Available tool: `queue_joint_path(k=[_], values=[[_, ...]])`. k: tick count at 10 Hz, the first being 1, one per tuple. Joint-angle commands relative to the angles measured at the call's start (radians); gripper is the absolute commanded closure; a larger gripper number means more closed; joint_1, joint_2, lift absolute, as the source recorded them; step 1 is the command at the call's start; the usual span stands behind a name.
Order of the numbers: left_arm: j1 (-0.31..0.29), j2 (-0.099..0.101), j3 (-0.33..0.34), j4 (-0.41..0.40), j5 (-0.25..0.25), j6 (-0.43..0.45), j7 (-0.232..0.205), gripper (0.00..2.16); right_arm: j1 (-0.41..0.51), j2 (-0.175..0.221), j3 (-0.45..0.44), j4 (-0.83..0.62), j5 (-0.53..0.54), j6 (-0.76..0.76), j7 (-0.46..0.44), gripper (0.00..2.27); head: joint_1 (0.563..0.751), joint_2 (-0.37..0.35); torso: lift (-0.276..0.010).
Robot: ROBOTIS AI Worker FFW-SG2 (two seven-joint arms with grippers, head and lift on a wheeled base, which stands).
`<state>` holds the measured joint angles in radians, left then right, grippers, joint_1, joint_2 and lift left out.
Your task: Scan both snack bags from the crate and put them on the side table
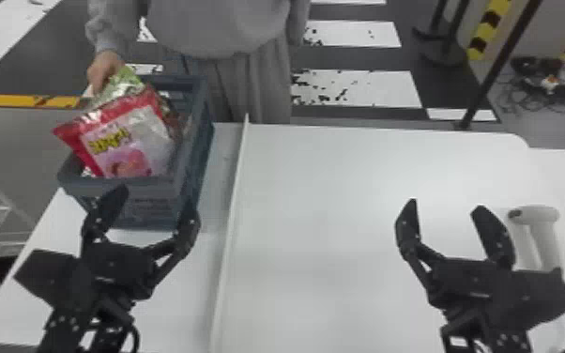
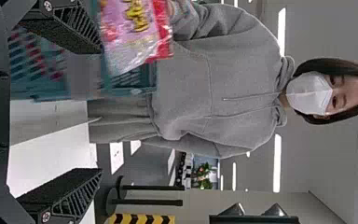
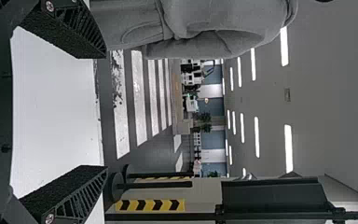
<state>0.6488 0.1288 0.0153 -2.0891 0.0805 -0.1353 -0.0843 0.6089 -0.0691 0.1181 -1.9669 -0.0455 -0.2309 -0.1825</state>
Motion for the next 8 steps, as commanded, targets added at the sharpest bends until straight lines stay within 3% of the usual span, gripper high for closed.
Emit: queue_joint_path(k=[1, 2, 4, 6, 8], values=[[0.000, 0.000, 0.000, 0.000, 0.010, 0.006, 0.000, 0.09, 0.000, 0.000, 0.000, 0.000, 0.001, 0.000, 0.000, 0.08, 0.695, 0.018, -0.087], [-0.002, 0.000, 0.000, 0.000, 0.025, 0.009, 0.000, 0.09, 0.000, 0.000, 0.000, 0.000, -0.001, 0.000, 0.000, 0.08, 0.695, 0.019, -0.087], [-0.006, -0.006, 0.038, 0.000, 0.067, 0.049, -0.068, 0.06, 0.000, 0.000, 0.000, 0.002, -0.001, 0.000, 0.000, 0.08, 0.695, 0.018, -0.087], [0.003, -0.008, 0.081, -0.003, 0.085, 0.043, -0.051, 0.06, 0.002, 0.002, -0.002, 0.000, -0.001, 0.000, 0.000, 0.08, 0.695, 0.035, -0.087], [0.005, -0.008, 0.164, -0.005, 0.123, 0.046, -0.068, 0.07, 0.002, 0.002, -0.002, 0.002, -0.001, 0.000, 0.000, 0.08, 0.695, 0.067, -0.087]])
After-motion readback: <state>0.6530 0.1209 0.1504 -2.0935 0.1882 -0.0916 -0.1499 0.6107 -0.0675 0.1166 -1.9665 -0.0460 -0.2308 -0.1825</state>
